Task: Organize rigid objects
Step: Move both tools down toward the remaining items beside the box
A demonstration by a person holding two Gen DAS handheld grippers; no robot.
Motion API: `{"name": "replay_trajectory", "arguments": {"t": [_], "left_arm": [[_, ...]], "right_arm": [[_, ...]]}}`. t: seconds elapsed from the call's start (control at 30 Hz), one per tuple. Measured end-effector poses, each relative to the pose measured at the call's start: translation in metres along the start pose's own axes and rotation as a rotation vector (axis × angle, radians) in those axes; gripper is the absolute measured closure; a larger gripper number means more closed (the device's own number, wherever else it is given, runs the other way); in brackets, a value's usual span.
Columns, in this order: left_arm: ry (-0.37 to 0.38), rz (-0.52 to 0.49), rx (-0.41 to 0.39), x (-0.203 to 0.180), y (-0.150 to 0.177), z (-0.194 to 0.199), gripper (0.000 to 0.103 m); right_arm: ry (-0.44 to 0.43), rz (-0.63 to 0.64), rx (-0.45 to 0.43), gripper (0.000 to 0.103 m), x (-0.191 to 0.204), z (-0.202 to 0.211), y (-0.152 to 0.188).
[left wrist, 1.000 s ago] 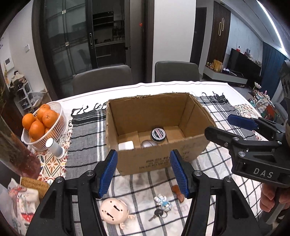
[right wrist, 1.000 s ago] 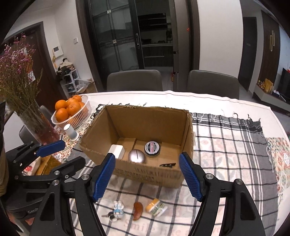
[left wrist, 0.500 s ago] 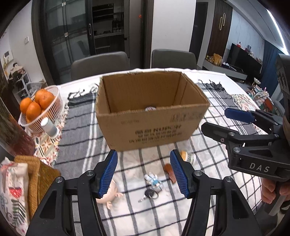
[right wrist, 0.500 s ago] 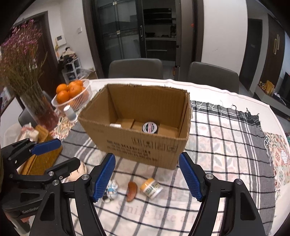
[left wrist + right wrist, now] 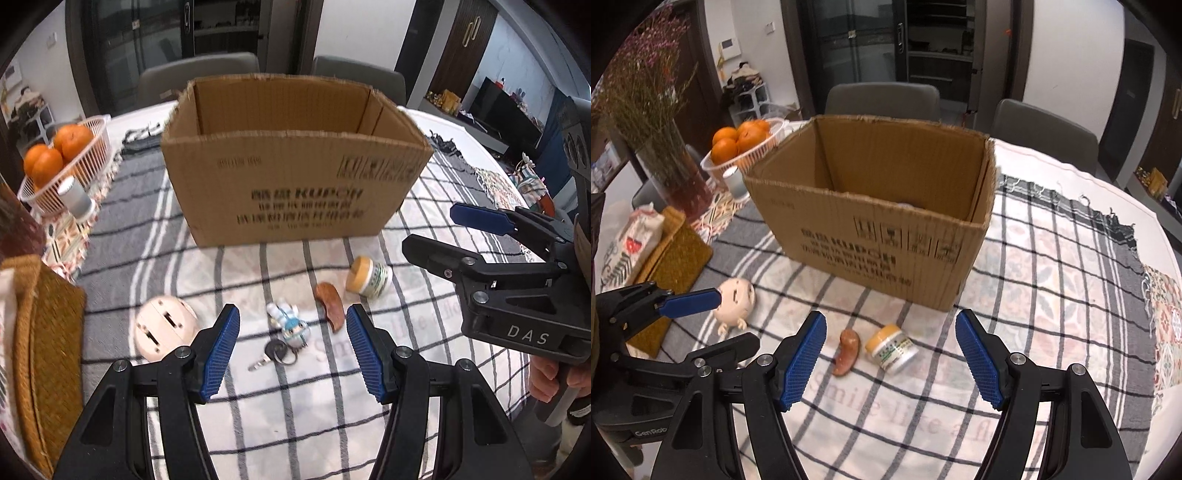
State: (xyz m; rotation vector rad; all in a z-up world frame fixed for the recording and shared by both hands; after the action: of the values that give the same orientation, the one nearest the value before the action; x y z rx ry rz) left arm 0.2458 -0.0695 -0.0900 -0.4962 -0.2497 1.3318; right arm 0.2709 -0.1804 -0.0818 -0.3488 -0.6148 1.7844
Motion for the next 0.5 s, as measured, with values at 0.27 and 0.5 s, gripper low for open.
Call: {"name": "replay_trajectory", "arguments": {"t": [0.27, 0.5], "left_arm": [[0.024, 0.046, 0.087, -0.002, 0.011, -0.023, 0.044], [0.062, 0.107, 0.177, 0.001, 0.017, -0.048, 0.044]], "right_arm": [[-0.046, 0.038, 0.101, 0.030, -0.003, -0.025, 0.012], [-0.078, 0.057, 0.177, 0.030, -0.005, -0.048, 0.018]]}}
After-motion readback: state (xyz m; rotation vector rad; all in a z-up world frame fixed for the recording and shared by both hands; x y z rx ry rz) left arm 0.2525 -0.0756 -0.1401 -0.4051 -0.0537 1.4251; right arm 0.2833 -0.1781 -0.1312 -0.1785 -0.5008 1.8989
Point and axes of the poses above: each gripper's, at about its wrist camera, not at the fingertips, and z roughly against the way its jaws point, x to its left, y to its underside, the point moved 5 cm from there along -z, roughly the way its jaws point, and after that the axes turned 2 degrees about -z, right-handed, at the moved point
